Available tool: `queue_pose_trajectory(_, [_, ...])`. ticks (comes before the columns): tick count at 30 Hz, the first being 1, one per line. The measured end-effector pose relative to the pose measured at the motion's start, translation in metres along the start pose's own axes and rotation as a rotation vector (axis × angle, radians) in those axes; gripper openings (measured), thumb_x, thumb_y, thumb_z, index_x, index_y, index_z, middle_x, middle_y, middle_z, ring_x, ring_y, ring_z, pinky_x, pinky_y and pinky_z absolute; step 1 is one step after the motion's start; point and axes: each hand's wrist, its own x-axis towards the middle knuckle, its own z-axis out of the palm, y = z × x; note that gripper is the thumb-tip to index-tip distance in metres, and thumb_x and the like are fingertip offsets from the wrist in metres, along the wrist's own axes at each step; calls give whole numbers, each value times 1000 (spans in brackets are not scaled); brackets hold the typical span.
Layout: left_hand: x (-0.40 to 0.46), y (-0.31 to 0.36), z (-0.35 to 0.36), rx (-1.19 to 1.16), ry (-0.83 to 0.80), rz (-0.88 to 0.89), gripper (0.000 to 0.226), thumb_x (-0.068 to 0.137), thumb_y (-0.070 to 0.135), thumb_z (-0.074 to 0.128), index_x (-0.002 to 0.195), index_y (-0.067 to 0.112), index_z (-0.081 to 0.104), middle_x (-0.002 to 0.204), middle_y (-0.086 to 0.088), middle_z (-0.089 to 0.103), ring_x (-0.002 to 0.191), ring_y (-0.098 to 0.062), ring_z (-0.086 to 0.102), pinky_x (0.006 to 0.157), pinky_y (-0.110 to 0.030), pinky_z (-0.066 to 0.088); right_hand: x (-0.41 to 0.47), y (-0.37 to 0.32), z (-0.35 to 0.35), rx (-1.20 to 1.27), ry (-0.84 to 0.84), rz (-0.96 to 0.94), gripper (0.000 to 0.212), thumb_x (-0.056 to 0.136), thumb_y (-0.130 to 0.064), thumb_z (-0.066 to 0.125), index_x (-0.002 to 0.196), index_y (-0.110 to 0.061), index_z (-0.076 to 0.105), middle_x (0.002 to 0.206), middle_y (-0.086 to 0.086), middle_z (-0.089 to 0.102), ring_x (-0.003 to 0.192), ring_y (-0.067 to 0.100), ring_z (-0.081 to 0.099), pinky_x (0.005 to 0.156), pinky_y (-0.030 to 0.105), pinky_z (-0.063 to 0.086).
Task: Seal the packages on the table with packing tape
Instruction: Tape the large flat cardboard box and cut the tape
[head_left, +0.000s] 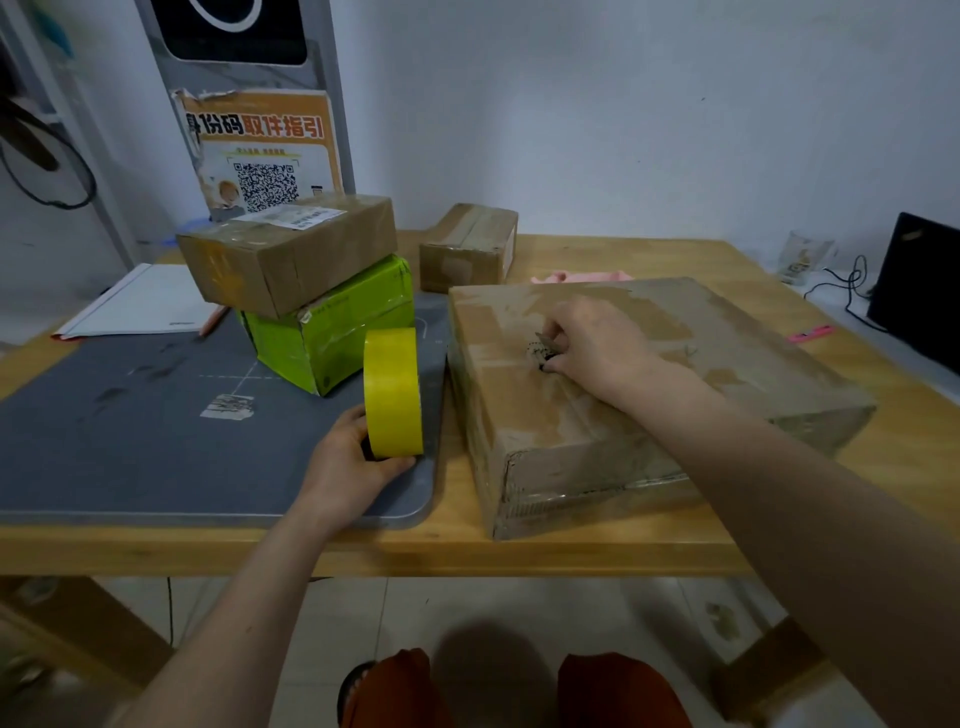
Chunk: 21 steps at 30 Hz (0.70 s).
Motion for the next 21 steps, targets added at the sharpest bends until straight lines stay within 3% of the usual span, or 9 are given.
queue_pose_trajectory(5, [1,-2,-1,-6,6,0,52,72,11,85,89,46,52,129,-7,59,111,-26,58,88,-37,46,11,-8,-12,-287,-72,-283,17,84,-7,65,98,-4,56,103,14,61,94,32,60,66,33,35])
queue_pose_trajectory(7, [1,-3,-1,-5,8,6,51,71,11,86,89,46,53,128,-7,59,110,-25,58,87,-36,46,9,-7,-12,-356,-71,-361,5,87,-5,59,92,-2,59,100,14,62,90,31,61,65,31,36])
queue_pose_trajectory(9, [2,-3,-1,-3,14,10,51,71,11,86,90,46,53,127,-7,60,110,-24,58,87,-35,45,5,-3,-10,-363,-32,-382,9,90,-7,56,89,-2,64,96,12,63,87,30,62,66,31,40])
queue_pose_trajectory(13, [2,-4,-1,4,12,9,47,72,12,86,92,41,55,127,-6,59,111,-24,58,89,-37,46,-2,-2,-9,-244,-23,-339,13,90,-10,59,88,-2,68,90,8,60,87,29,61,68,31,41])
queue_pose_trajectory(17, [2,-6,0,15,5,5,44,72,12,85,103,29,60,127,-6,59,110,-24,57,86,-33,43,-6,0,-12,-72,-103,-164,19,92,-15,60,88,-1,72,91,13,65,90,30,61,74,36,47])
queue_pose_trajectory(21, [2,-5,0,9,18,14,46,72,11,85,100,33,56,127,-7,60,109,-22,56,85,-31,41,-20,1,-6,50,26,-70,16,91,-15,64,94,-7,77,92,9,72,90,27,64,79,38,50])
